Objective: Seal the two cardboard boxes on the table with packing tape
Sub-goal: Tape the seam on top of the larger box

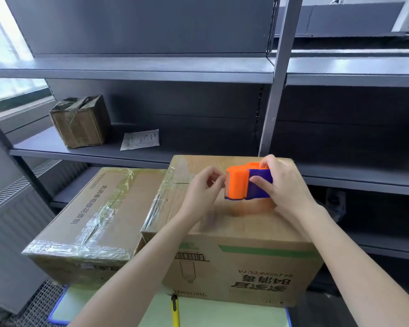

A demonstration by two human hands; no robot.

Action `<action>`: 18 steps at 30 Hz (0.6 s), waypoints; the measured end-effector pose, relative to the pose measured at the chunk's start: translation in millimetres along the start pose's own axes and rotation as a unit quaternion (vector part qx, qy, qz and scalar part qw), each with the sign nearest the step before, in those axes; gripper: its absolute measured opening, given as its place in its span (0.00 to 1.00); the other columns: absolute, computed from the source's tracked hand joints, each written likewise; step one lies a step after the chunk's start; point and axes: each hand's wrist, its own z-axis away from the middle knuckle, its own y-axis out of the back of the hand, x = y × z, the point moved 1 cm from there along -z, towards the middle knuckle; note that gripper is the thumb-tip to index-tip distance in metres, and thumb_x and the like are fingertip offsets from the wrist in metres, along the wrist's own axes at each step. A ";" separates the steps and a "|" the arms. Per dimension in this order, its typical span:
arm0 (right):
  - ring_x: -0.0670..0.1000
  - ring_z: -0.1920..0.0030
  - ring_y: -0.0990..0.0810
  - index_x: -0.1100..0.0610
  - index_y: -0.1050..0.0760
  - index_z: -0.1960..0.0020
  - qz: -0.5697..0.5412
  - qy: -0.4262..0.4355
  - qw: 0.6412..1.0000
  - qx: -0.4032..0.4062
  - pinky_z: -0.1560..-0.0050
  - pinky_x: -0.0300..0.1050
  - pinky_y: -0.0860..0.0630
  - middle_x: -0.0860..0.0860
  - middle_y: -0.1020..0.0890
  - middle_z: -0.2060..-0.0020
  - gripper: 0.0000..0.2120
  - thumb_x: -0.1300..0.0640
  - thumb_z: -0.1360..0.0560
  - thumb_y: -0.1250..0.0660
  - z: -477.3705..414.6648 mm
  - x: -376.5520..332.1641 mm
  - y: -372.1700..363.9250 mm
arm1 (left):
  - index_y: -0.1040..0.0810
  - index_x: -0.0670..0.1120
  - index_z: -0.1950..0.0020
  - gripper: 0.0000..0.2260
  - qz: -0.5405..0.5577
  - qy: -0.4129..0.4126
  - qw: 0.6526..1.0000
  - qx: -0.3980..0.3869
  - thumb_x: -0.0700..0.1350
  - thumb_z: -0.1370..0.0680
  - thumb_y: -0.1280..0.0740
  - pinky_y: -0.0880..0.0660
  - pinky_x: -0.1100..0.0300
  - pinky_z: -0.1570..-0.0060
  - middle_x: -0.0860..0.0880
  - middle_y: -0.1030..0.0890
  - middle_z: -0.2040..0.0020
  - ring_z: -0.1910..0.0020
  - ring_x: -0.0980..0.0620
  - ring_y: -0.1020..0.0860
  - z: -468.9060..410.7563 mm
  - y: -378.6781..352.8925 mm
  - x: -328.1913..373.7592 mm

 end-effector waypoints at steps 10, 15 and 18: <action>0.51 0.46 0.29 0.58 0.41 0.30 0.159 0.071 0.982 -0.075 0.50 0.38 0.30 0.53 0.31 0.43 0.32 0.54 0.29 0.29 -53.7 -62.8 -32.6 | 0.31 0.46 0.66 0.14 -0.006 0.029 0.999 0.036 0.43 0.20 0.41 0.36 0.66 0.71 0.55 0.29 0.73 0.73 0.59 0.33 -32.8 81.9 -14.4; 0.52 0.49 0.29 0.57 0.52 0.24 0.165 0.051 0.984 -0.035 0.58 0.41 0.35 0.53 0.27 0.45 0.38 0.66 0.28 0.37 -63.9 -78.8 -62.8 | 0.34 0.45 0.69 0.19 0.012 0.076 0.995 0.061 0.48 0.19 0.41 0.38 0.68 0.74 0.55 0.30 0.76 0.78 0.60 0.35 -35.4 101.0 -30.8; 0.54 0.46 0.29 0.56 0.41 0.27 0.141 0.066 0.987 -0.035 0.58 0.40 0.38 0.53 0.26 0.43 0.32 0.64 0.29 0.36 -65.5 -84.9 -75.1 | 0.35 0.45 0.69 0.19 0.043 0.124 0.990 0.046 0.47 0.19 0.41 0.38 0.67 0.74 0.56 0.31 0.79 0.77 0.59 0.36 -36.2 112.5 -39.1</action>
